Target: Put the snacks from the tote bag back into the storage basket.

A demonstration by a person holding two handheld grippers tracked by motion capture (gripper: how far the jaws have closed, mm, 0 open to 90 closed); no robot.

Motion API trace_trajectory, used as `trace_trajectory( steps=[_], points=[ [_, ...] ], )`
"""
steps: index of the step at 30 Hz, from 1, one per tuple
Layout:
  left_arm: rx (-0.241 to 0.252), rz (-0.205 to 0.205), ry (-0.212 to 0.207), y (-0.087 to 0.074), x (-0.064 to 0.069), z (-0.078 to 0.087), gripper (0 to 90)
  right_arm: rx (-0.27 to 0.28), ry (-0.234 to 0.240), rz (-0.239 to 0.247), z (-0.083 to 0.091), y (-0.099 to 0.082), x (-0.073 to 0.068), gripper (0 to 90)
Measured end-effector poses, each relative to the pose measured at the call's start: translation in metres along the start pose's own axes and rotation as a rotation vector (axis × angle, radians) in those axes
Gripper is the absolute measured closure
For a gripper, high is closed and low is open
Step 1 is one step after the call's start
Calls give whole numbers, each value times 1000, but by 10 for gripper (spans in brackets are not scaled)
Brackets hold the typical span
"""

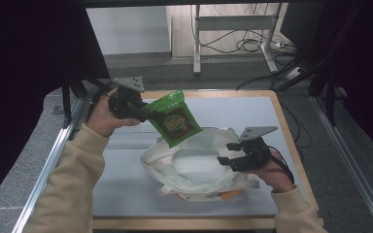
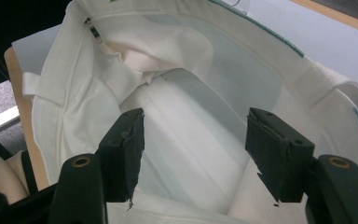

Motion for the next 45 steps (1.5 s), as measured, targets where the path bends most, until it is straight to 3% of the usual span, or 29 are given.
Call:
trace_trajectory(
  steps=[10,19,33,39,45],
  points=[
    [-31,-3,35,4,-13,10,759,-5,-3,0,-1,-1,0,368],
    [-20,22,55,7,-29,21,759,4,-5,6,-1,1,-1,369],
    [-43,95,120,-4,-68,38,760,4,-11,11,-2,0,0,368],
    [-44,124,123,-10,-77,36,760,8,-5,16,-3,2,-1,368],
    [-58,122,129,-13,-79,36,760,5,-8,12,-3,0,1,367]
  ],
)
Point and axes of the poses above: each handheld gripper's, and its own axes: z roughly backward along the jaws, y roughly out of its top, x roughly to its right, the point moved 8 cm from there along -z, roughly forward along the jaws, and after that the axes turned 1 degree about -y, right-handed, at the moved point
